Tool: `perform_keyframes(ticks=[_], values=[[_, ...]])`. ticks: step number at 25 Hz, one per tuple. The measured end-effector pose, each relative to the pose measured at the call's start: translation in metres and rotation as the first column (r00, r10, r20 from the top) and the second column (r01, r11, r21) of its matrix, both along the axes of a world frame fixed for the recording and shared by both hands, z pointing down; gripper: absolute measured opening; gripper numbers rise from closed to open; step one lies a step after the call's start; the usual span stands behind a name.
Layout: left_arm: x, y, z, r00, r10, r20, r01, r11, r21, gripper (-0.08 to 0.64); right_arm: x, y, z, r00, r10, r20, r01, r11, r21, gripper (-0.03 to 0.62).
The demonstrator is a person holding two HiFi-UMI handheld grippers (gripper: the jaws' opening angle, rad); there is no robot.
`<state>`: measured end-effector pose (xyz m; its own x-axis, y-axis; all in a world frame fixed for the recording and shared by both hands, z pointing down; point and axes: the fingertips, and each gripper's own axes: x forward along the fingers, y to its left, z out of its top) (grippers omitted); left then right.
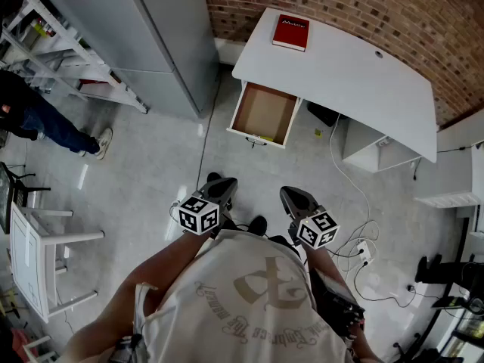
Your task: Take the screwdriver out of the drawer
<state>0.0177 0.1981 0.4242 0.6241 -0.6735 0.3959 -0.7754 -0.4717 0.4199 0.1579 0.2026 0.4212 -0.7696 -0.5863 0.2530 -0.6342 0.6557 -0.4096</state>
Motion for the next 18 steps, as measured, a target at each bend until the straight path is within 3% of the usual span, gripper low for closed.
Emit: perform_keyframes(ticks=[18], values=[[0.013, 0.013, 0.000, 0.999, 0.039, 0.027, -0.040, 0.999, 0.012, 0.008, 0.014, 0.012, 0.004, 0.999, 0.053, 0.013, -0.052, 0.999, -0.001, 0.006]])
